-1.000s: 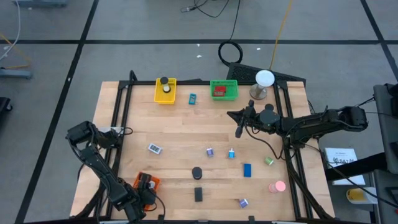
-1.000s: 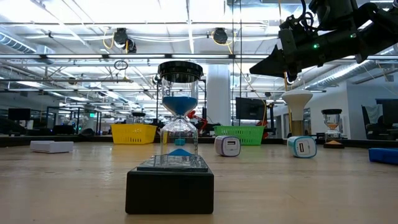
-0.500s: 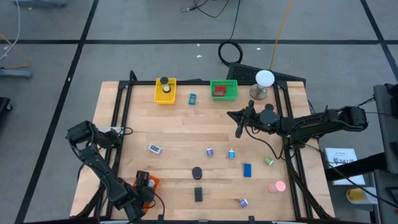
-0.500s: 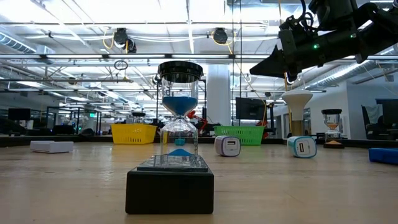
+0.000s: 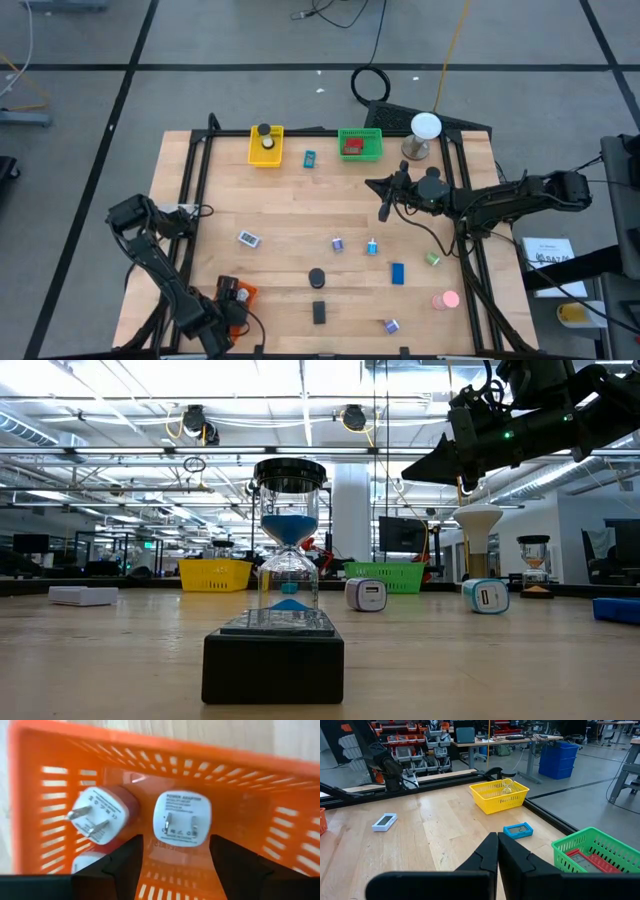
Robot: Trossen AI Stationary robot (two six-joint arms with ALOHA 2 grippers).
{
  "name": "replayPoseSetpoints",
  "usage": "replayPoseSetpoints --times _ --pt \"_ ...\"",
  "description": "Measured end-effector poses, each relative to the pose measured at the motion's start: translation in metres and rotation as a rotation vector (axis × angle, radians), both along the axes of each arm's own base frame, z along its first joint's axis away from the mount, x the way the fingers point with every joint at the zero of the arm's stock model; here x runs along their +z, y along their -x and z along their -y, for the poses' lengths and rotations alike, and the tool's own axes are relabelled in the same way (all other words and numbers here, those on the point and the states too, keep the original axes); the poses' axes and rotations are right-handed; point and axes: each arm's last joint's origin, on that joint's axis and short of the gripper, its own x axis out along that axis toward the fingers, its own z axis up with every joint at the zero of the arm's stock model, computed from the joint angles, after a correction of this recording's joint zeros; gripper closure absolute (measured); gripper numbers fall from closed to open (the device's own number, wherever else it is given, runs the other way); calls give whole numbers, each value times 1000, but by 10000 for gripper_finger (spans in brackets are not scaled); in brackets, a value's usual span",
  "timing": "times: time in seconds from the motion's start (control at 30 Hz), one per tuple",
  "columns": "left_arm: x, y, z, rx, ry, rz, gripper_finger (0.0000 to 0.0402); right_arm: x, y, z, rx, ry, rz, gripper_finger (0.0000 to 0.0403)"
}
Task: Pick & Place Office items
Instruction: Put the left green charger adapter into the orange bin
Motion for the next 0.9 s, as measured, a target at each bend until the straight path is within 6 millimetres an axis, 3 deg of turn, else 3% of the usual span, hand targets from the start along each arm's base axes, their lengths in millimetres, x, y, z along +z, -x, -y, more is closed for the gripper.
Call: replayPoseSetpoints --times 0.2,0.4,0.8,0.9 --pt "23 -5 6 -3 -14 4 170 0 0 0 0 0 0 401" --pt "29 -6 11 -1 24 -9 185 0 0 0 0 0 0 401" --pt "29 -3 15 -22 78 -61 378 0 0 0 1 -2 1 401" --pt "24 -5 18 -40 121 -21 395 0 0 0 1 -2 1 401"
